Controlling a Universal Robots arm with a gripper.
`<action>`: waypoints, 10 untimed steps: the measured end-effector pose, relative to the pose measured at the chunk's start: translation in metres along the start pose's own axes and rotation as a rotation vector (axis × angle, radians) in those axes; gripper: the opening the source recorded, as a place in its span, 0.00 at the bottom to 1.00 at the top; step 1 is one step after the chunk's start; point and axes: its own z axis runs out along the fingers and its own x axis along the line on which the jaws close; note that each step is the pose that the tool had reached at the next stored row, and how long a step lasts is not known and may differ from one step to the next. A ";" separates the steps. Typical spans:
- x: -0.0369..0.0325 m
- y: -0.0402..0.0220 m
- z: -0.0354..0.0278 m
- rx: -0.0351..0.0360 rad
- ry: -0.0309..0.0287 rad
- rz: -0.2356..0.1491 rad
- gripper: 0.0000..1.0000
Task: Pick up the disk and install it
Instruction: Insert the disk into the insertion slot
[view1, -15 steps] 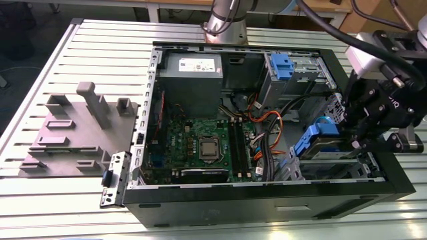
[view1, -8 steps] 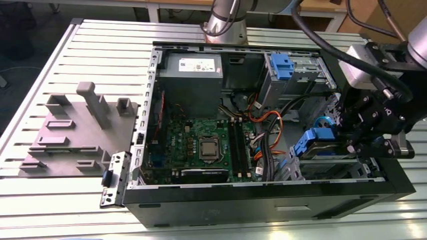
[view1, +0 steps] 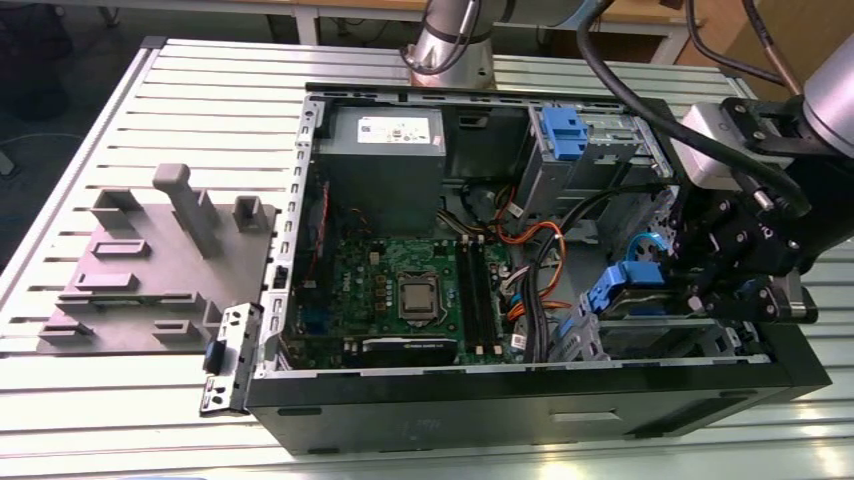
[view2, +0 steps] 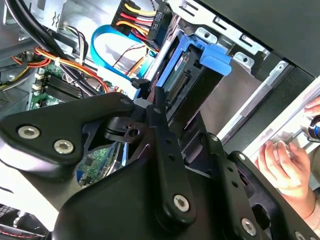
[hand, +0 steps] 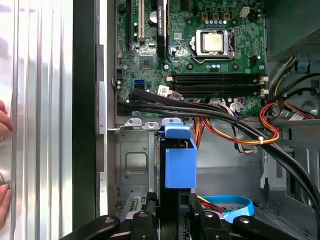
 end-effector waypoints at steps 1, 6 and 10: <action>0.0000 0.0000 0.0001 0.0000 0.0000 0.000 0.35; 0.0001 -0.0002 0.0041 0.0000 -0.0002 0.000 0.35; 0.0001 -0.0002 0.0042 0.0000 -0.0001 0.000 0.35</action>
